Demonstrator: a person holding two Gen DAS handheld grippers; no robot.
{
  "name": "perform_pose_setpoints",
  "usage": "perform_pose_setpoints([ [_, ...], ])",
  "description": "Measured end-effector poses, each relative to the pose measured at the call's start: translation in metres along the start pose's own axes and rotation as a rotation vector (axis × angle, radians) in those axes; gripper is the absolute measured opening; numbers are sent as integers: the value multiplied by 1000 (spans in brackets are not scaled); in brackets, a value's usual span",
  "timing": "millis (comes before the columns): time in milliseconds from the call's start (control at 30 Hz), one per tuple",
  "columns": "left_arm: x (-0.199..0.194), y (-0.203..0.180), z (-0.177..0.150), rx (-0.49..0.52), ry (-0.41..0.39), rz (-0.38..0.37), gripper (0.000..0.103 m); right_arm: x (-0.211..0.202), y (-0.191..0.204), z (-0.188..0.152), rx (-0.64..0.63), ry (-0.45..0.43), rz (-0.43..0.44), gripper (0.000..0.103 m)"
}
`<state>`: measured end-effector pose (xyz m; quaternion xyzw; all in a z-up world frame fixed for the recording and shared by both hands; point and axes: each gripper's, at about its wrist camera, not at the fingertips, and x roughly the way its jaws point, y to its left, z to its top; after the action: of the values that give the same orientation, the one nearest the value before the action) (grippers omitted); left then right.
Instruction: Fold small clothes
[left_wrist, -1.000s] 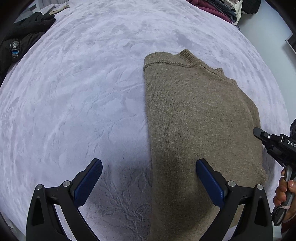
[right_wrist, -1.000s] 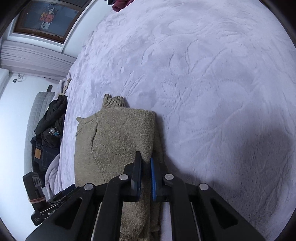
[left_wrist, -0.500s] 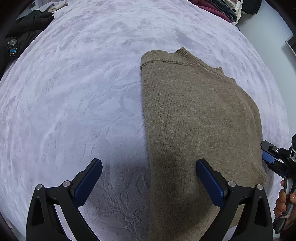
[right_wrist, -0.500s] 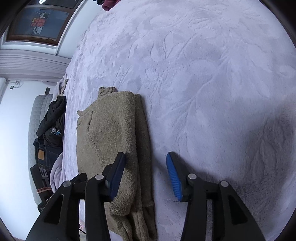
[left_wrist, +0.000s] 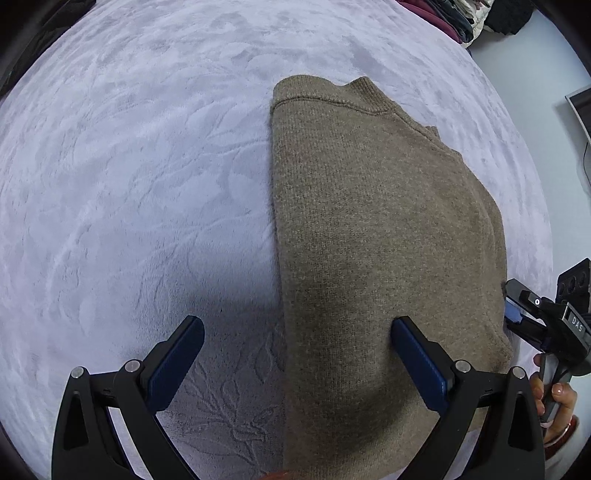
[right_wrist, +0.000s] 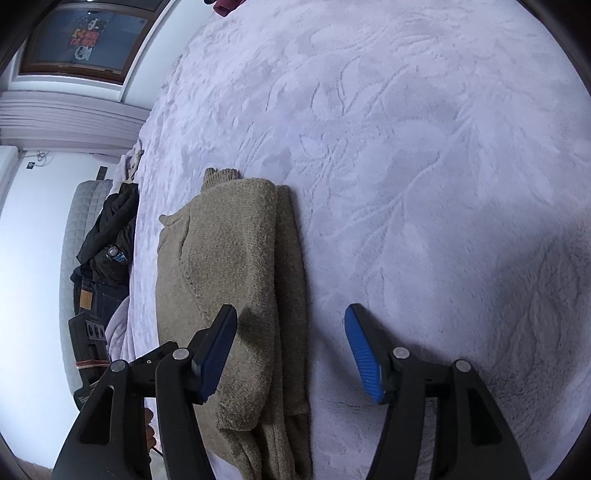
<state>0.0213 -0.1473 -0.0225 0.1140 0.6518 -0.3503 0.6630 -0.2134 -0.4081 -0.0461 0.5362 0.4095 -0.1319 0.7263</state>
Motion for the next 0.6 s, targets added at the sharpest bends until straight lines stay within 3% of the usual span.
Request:
perform_pose_setpoints([
  [100,-1,2,0,25,4,-38,102,3,-2,4,-9,16,28,67],
  [200,4,-2,-4,103,66,-128,102,9,0,11,-35,35,65,67],
  [333,8,-17,-11,192,97,-167,102,26,6,18,-74,90,102,67],
  [600,22,-42,-4,219,91,-151,102,49,20,27,-129,161,158,69],
])
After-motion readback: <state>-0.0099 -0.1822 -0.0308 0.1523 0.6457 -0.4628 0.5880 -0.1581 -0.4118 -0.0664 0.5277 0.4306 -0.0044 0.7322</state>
